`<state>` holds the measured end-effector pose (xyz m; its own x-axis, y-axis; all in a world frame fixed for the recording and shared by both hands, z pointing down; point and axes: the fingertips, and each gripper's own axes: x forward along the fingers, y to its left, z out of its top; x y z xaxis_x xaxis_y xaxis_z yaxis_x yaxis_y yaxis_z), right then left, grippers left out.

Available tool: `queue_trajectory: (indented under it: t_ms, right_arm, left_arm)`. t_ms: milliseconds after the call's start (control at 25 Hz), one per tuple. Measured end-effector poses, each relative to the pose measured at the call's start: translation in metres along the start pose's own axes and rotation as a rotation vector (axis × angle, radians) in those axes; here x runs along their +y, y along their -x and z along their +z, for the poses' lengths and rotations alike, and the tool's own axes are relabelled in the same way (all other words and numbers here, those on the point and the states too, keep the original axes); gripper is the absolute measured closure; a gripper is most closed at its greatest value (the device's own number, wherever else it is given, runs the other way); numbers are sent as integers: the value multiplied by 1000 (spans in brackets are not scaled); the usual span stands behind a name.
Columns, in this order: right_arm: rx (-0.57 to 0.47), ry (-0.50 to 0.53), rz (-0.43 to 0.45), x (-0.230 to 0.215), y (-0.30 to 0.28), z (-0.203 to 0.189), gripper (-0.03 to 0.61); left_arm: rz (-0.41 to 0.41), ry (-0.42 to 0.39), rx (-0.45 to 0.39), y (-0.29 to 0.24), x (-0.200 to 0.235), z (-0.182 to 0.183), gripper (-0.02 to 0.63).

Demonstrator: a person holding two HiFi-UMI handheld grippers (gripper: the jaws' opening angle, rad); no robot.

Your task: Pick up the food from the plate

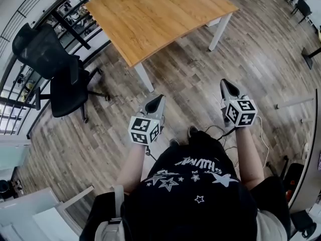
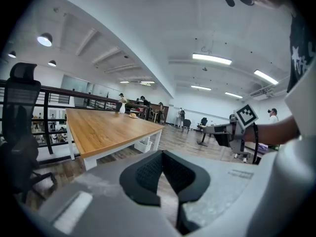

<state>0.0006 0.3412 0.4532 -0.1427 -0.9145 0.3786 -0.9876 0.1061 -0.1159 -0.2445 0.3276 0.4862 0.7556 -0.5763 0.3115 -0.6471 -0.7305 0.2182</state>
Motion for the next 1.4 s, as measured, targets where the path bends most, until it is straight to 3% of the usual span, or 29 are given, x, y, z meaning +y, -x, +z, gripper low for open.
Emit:
queue_trajectory:
  t_ms: [240,480,680,920,1400]
  right_arm:
    - [-1,14,-30,-14,-11,1,575]
    - [-18,-18,3,-37,-75,21,575]
    - [-25,-8,46,-72,-134,48,575]
    - [-24,-19,60,-133,-194,84,577]
    - [-34,-23,88,-214,-253,111,576]
  left_arm:
    - [32,12,-8,-7,17,7,612]
    - [81,27,27,-38,43,8,612]
    - [139,58,25,-90,71,31,612]
    - [151,54,9,-168,85,73,612]
    - [192,55,20,-261,92,100,612]
